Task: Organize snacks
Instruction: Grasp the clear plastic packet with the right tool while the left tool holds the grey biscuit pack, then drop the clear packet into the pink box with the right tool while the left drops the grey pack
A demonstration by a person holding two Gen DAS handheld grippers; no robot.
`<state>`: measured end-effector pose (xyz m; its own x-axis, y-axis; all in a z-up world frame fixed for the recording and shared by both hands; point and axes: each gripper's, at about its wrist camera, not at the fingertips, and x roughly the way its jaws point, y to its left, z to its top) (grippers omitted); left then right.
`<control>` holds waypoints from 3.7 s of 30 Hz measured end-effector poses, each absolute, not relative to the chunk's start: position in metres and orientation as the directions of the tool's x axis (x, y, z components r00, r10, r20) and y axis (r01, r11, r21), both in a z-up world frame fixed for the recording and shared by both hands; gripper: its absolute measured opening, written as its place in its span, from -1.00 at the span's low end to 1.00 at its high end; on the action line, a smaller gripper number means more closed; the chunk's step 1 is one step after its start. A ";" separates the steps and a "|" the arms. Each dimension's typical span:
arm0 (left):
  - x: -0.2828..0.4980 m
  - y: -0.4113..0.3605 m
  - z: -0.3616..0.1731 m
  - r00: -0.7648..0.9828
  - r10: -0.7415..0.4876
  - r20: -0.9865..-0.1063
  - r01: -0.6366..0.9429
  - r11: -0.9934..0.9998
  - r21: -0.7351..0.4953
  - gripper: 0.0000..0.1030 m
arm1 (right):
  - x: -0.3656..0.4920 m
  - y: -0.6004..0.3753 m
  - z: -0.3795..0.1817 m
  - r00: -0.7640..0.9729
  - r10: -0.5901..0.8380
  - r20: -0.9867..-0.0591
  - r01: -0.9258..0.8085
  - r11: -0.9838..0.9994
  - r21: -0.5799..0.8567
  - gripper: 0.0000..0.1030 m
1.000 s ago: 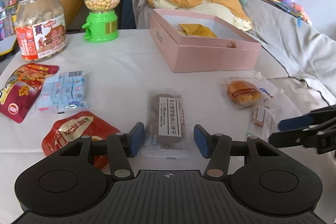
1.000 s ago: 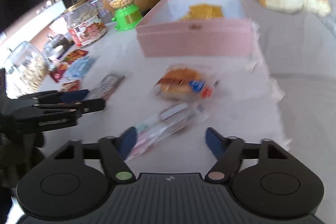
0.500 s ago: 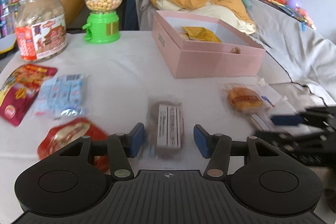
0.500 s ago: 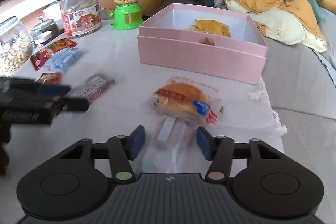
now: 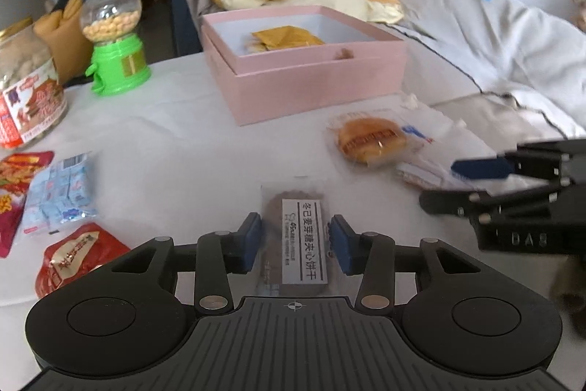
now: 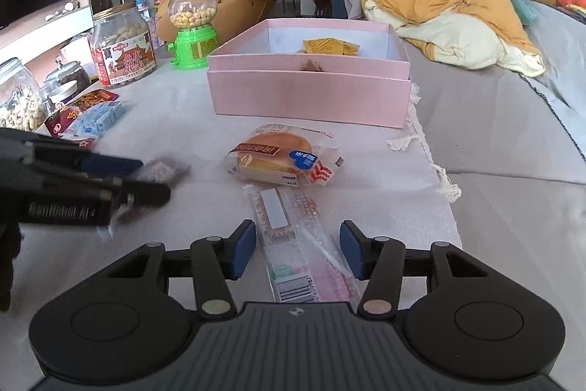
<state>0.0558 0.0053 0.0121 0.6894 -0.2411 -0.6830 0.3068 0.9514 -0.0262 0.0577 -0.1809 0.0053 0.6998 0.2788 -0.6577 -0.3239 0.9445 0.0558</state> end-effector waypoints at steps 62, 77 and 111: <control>0.035 0.006 0.006 0.748 -0.223 -0.625 0.269 0.963 -0.022 -0.14 | 0.042 -0.192 0.029 0.620 0.337 -0.709 -0.421 0.905 0.061 -0.30; 0.034 0.004 0.020 0.755 -0.250 -0.606 0.283 0.958 -0.043 -0.22 | 0.056 -0.219 0.084 0.731 0.341 -0.591 -0.358 0.929 0.093 -0.30; 0.045 0.258 0.038 0.825 0.032 -0.564 -0.257 0.911 -0.323 -0.20 | 0.203 -0.053 0.099 0.616 0.463 -0.638 -0.530 0.842 0.099 0.48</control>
